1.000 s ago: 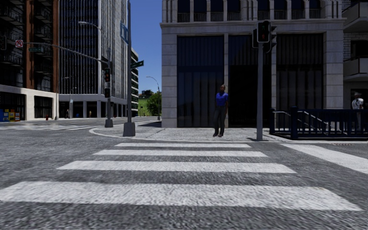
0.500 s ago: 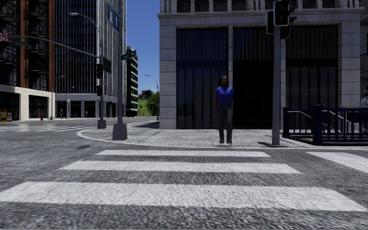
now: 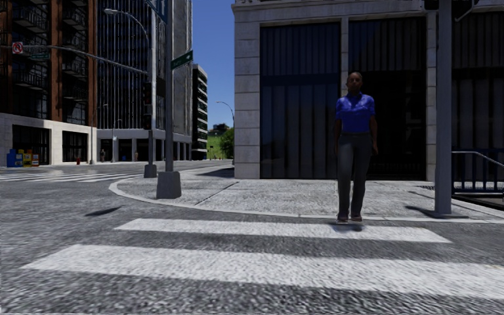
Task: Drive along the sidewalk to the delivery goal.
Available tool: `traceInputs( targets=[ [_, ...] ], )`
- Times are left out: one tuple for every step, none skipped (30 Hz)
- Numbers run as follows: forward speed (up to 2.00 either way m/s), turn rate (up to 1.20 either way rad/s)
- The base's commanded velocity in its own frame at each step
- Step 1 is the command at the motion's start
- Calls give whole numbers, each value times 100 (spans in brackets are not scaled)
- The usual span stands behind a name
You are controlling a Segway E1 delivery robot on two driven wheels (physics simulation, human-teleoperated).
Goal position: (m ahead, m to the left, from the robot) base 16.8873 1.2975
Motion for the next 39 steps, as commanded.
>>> traceInputs(
  targets=[
    [200,0],
    [200,0],
    [200,0],
    [200,0],
    [200,0],
    [200,0],
    [200,0],
    [200,39],
    [200,39],
    [200,109],
    [200,120],
    [200,120],
    [200,120],
    [200,120],
    [200,105],
    [200,31],
    [200,22],
    [200,22],
    [200,19],
    [200,18],
    [200,18],
    [200,17],
    [200,14],
    [200,0],
    [200,0],
    [200,0],
    [200,0],
    [200,0],
    [200,0],
    [200,0],
    [200,0],
    [200,0],
    [200,0],
    [200,0],
    [200,0],
    [200,0],
    [200,0],
    [200,0],
    [200,0]
  ],
)
